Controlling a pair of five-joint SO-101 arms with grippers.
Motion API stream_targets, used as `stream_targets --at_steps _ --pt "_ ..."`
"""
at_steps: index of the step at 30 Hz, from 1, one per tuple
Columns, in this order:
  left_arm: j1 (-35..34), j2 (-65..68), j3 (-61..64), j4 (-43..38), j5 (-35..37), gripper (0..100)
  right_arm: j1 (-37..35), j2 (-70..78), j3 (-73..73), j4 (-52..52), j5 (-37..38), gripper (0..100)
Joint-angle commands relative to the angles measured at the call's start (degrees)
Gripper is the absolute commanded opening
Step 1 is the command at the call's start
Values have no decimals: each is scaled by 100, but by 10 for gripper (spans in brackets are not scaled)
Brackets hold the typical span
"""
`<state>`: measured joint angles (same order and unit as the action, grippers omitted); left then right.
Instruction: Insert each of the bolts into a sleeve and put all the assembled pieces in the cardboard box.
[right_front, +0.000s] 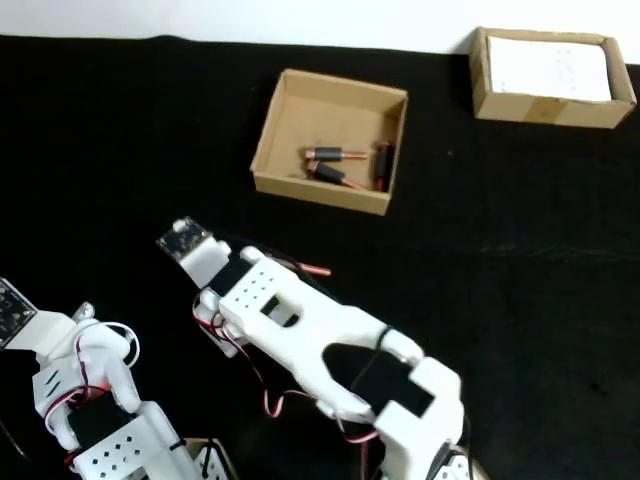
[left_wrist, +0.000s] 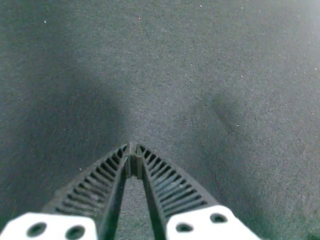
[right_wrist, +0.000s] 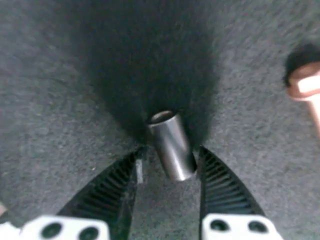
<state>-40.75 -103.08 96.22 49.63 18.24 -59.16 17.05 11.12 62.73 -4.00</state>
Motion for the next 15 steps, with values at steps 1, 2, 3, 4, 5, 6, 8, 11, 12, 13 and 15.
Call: stream_targets --at_steps 1,2,3,4,5,6,8,11,12,13,15 --pt "-4 -22 92 0 35 20 163 251 -198 -48 53 116" --pt "-4 -22 92 0 35 20 215 330 -277 -48 53 85" --pt "-4 -22 92 0 35 20 277 409 -391 -48 53 42" --pt "-4 -22 92 -9 35 20 347 479 -523 -40 53 3" --pt "4 -31 92 -9 35 20 426 532 -664 -13 44 8" --pt "4 -31 92 -18 35 20 505 558 -778 -4 44 13" --pt "92 -31 92 -18 35 20 655 558 -980 48 44 5" --pt "180 -31 92 -18 35 20 866 532 -1622 585 18 6" --pt "189 -22 92 -18 44 20 945 532 -1938 892 9 6" --pt "189 -13 92 -18 44 20 1007 532 -2290 1244 9 6" --pt "189 22 92 -18 53 20 1130 532 -3055 1991 0 6"
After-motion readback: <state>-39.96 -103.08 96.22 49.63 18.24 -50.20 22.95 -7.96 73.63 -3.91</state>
